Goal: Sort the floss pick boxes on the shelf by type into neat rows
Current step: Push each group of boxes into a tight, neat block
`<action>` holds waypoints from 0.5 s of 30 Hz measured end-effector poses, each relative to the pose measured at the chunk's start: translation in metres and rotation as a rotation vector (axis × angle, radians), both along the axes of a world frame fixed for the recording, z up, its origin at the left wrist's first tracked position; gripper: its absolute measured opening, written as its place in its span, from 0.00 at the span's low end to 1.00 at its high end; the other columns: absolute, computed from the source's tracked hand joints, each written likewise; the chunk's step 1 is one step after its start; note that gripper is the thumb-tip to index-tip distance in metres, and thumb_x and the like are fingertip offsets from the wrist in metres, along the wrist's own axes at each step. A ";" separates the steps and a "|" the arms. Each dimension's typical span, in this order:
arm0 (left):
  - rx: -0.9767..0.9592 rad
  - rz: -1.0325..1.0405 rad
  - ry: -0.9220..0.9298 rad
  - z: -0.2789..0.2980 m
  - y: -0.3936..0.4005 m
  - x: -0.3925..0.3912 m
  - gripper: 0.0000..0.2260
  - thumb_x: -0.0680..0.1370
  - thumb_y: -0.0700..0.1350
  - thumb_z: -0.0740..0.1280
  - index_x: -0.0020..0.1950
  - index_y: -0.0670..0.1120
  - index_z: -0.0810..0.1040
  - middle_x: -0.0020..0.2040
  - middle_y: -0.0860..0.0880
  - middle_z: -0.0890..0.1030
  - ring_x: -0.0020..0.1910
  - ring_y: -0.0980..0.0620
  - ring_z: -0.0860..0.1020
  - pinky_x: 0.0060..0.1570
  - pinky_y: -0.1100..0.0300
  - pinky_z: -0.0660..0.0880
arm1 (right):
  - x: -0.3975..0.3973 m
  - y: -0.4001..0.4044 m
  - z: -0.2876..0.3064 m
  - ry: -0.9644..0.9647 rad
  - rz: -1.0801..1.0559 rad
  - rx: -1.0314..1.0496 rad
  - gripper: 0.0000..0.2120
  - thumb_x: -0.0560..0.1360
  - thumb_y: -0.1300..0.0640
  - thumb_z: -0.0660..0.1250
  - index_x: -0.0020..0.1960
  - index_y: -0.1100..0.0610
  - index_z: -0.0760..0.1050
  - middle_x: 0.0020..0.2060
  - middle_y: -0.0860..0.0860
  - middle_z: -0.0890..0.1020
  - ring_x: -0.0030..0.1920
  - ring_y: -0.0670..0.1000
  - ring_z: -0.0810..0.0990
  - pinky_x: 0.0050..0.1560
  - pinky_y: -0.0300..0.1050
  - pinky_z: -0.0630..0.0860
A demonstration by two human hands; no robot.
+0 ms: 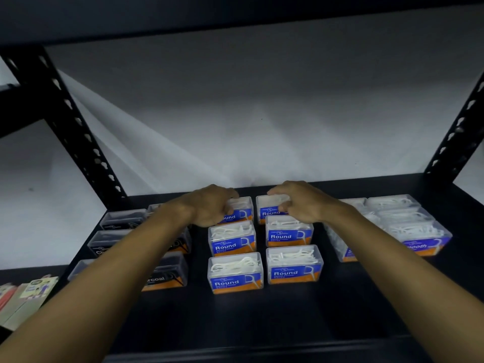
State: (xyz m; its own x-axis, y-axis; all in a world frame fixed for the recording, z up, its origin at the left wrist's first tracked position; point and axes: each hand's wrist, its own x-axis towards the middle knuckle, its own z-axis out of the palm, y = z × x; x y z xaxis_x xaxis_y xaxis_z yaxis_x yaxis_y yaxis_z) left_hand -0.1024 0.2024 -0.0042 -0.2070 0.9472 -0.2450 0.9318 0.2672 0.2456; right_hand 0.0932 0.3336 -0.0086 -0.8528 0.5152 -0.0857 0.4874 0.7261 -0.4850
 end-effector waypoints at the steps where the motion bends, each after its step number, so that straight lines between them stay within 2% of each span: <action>1: 0.001 -0.005 -0.001 0.000 0.000 0.001 0.18 0.79 0.50 0.67 0.68 0.51 0.72 0.63 0.50 0.79 0.58 0.52 0.77 0.60 0.48 0.76 | 0.000 -0.001 0.000 0.002 -0.002 -0.001 0.21 0.77 0.59 0.65 0.69 0.51 0.70 0.64 0.52 0.76 0.59 0.52 0.76 0.59 0.52 0.75; 10: -0.003 -0.042 0.032 -0.003 0.005 0.001 0.18 0.80 0.50 0.66 0.69 0.51 0.71 0.65 0.49 0.77 0.59 0.52 0.76 0.60 0.51 0.74 | -0.002 -0.003 -0.003 -0.002 -0.012 0.020 0.22 0.77 0.58 0.65 0.71 0.51 0.68 0.66 0.52 0.74 0.61 0.52 0.75 0.59 0.50 0.74; 15: 0.025 -0.026 0.100 0.001 -0.002 0.003 0.27 0.81 0.51 0.63 0.78 0.50 0.59 0.76 0.48 0.65 0.73 0.49 0.65 0.70 0.52 0.65 | 0.001 -0.001 -0.003 -0.003 -0.026 0.018 0.27 0.78 0.56 0.64 0.74 0.49 0.61 0.71 0.52 0.68 0.67 0.53 0.70 0.65 0.52 0.71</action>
